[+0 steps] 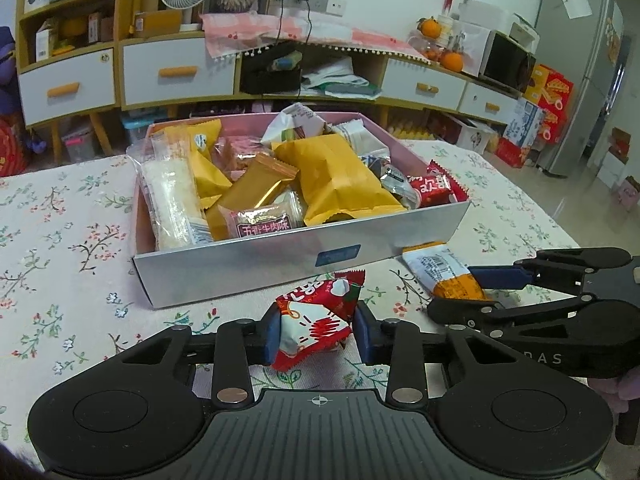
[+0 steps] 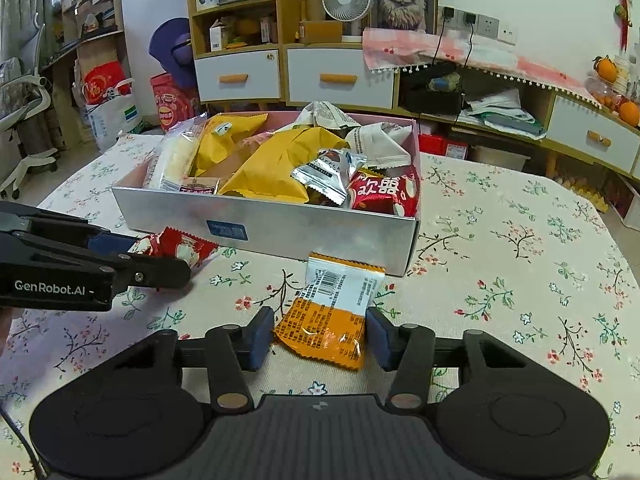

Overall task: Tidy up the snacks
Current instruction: 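Grasp the red candy packet with the left gripper while the right grasps the orange packet, then carry the red packet and orange packet into the box and release both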

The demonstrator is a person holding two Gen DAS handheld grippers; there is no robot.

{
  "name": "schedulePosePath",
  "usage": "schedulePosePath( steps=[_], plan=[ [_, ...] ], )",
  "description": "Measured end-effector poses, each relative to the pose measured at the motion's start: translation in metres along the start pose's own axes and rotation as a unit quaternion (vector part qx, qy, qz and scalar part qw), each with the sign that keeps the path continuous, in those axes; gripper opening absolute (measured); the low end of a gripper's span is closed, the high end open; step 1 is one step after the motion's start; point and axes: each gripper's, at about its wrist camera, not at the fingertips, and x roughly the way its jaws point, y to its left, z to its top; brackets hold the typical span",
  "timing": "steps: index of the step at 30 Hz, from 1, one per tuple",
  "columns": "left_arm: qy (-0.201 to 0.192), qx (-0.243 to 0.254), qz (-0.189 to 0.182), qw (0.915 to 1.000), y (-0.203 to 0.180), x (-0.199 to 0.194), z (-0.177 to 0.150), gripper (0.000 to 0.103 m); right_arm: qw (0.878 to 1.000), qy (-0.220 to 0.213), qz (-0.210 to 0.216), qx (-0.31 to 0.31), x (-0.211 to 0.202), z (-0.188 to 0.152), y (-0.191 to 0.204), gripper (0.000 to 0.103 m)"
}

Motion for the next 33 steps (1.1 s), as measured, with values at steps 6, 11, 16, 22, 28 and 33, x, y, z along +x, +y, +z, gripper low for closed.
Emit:
schedulePosePath(
  steps=[6, 11, 16, 22, 28, 33],
  plan=[
    [0.012, -0.013, 0.003, 0.9998, 0.001, -0.006, 0.005, 0.033, 1.000, 0.013, 0.004, 0.010, -0.004, 0.002, -0.002, 0.017],
    [0.012, -0.020, 0.004, 0.9997, 0.005, -0.015, 0.006, 0.033, 0.999, 0.022, 0.008, 0.026, -0.009, 0.005, -0.004, 0.017],
    [0.004, -0.018, 0.005, 0.9998, 0.009, -0.027, 0.008, 0.033, 0.999, 0.020, 0.007, 0.036, -0.018, 0.011, -0.002, 0.017],
    [-0.010, -0.040, 0.003, 0.9991, 0.020, -0.040, 0.017, 0.033, 0.999, 0.012, 0.010, 0.050, -0.028, 0.019, -0.001, 0.017],
    [-0.024, -0.055, 0.012, 0.9981, 0.025, -0.048, 0.022, 0.033, 0.998, -0.014, 0.015, 0.061, -0.040, 0.032, -0.003, 0.017],
    [-0.036, -0.060, 0.019, 0.9974, 0.024, -0.051, 0.026, 0.033, 0.995, -0.033, 0.009, 0.090, -0.043, 0.044, -0.011, 0.017]
  ],
)
